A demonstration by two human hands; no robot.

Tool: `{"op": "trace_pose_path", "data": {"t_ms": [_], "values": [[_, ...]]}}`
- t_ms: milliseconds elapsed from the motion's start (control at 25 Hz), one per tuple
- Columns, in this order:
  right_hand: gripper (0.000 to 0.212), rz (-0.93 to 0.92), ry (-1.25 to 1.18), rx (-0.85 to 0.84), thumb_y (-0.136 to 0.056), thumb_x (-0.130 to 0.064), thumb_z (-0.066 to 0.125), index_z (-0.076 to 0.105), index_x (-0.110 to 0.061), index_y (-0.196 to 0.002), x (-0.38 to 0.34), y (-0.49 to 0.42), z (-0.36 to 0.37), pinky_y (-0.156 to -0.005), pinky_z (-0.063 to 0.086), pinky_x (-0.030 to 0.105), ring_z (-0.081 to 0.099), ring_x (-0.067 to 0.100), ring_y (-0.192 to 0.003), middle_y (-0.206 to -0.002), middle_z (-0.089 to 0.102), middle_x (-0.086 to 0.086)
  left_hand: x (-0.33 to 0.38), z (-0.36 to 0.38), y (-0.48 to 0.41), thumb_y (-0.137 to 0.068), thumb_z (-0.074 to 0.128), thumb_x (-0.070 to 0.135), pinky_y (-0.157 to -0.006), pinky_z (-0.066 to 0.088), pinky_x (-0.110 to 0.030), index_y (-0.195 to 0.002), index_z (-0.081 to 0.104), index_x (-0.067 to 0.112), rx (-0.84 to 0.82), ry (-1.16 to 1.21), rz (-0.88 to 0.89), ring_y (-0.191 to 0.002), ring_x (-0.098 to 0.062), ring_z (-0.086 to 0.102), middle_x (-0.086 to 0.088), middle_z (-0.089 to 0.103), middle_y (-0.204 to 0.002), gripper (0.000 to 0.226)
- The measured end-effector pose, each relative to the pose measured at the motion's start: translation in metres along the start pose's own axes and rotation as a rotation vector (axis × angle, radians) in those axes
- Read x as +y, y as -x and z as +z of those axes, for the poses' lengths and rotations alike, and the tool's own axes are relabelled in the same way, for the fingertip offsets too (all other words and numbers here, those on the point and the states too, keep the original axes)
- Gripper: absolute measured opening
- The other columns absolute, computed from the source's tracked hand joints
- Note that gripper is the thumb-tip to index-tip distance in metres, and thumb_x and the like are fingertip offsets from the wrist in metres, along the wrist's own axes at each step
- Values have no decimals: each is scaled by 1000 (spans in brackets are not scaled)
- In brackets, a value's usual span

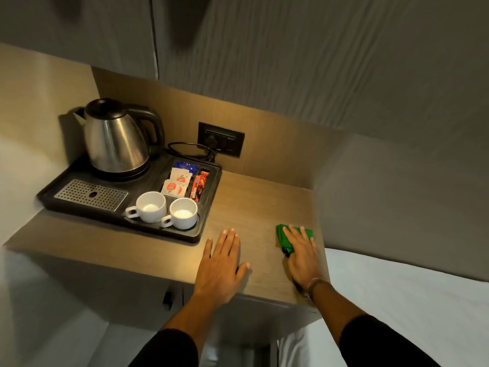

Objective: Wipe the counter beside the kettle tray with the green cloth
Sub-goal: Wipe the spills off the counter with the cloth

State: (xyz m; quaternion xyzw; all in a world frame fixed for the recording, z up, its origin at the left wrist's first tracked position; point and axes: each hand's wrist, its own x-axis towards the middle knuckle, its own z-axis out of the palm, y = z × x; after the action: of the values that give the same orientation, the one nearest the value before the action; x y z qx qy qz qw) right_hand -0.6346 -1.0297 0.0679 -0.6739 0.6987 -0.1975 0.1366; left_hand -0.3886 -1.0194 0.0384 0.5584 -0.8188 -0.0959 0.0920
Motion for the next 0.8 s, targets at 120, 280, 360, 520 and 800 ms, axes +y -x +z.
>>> {"op": "trace_pose_path", "data": {"t_ms": [120,280,360,520,800], "values": [[90,-155,27,-13,-79,12,55,33,-28,-156,-14,34,18,-127,9,57,7,26,-156,-166,29,1,2,-10,51,-104,37,61,-126,12,-59,-162,14,9,72,-13,-76,-157,-29,7,-13,15,-172,81],[102,-433,111,-54,-76,14,61,23,-33,-158,-44,111,39,-126,3,57,-4,26,-157,-169,14,-6,3,-5,181,-102,28,65,-125,12,-60,-163,11,10,89,-18,-270,-158,-28,3,-11,10,-173,84],[105,-551,111,-98,-75,16,60,22,-34,-159,-69,158,54,-125,-2,55,-7,26,-157,-169,11,-7,10,5,260,-102,27,67,-125,9,-59,-163,9,12,106,-17,-387,-158,-27,-1,-10,5,-173,84],[103,-741,112,-220,-74,14,52,20,-35,-159,-123,259,88,-126,-3,53,-12,23,-157,-169,8,-11,32,25,410,-101,33,67,-121,-4,-54,-163,11,14,156,-14,-629,-158,-29,3,-7,2,-171,85],[96,-1075,103,-531,-77,9,53,24,-31,-159,-230,458,156,-127,3,52,-6,26,-157,-169,14,-10,78,38,659,-99,36,65,-118,-10,-48,-159,32,12,160,-55,-1097,-154,-32,23,-11,27,-168,80]]}}
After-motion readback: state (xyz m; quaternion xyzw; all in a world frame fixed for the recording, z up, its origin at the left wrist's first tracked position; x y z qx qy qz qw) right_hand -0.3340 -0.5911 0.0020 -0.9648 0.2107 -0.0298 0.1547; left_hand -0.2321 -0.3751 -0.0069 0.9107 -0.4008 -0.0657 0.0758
